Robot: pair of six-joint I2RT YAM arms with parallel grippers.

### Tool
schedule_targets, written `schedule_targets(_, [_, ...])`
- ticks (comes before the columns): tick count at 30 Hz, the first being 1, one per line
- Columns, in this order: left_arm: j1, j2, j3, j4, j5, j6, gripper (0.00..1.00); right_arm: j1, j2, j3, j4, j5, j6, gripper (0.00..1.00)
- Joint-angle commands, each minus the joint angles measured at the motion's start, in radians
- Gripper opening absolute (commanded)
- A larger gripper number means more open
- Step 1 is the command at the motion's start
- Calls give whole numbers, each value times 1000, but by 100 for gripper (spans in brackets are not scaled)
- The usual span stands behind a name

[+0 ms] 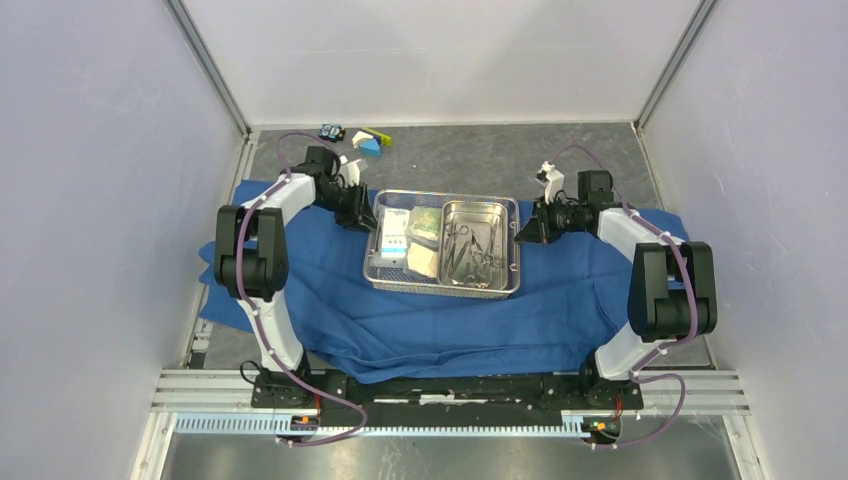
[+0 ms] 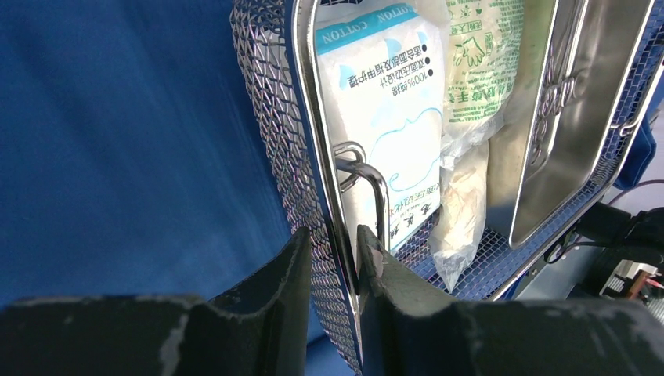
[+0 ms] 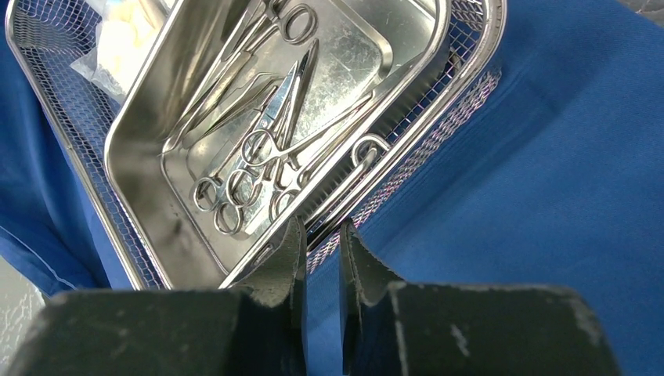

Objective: Open and lay out the surgical kit
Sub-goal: Adjust the container in the surgical kit, then smooth out the surgical kit at the center of the board.

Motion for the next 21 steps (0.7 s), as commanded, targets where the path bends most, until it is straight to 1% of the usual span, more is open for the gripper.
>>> schedule_targets(1, [-30,72,31,61,-21,-3,2,3,22,-18,13,171,-155,11])
schedule_targets(2, [-30,61,30,51,-20,7,4,-5,12,-13,9,172,-162,17])
schedule_targets(4, [-26,32,25,23,-27,29,13,-31,-20,2,5,179,-166,32])
schedule_targets(5, [-21,11,23,9,-35,36,22,-51,-39,11,9,181,-164,38])
schedule_targets(6, [-15,-7,23,-1,-47,37,27,-75,-59,20,13,183,-157,43])
schedule_targets(7, [-4,-33,23,-5,-55,66,34,-96,-78,30,26,184,-142,50])
schedule_targets(10, [31,-102,36,0,-95,70,63,-156,-126,52,69,210,-104,64])
schedule_targets(13, [63,-152,60,14,-128,76,84,-175,-157,54,118,329,-75,73])
schedule_targets(14, [74,-164,69,18,-133,76,90,-175,-161,47,131,384,-70,80])
schedule_targets(16, [94,-177,85,32,-157,77,95,-175,-151,40,154,512,-55,85])
schedule_targets(18, [99,-168,105,42,-202,88,96,-175,-106,51,152,617,-58,85])
schedule_targets(21, [99,-103,163,39,-330,150,94,-175,-30,66,159,699,-82,83])
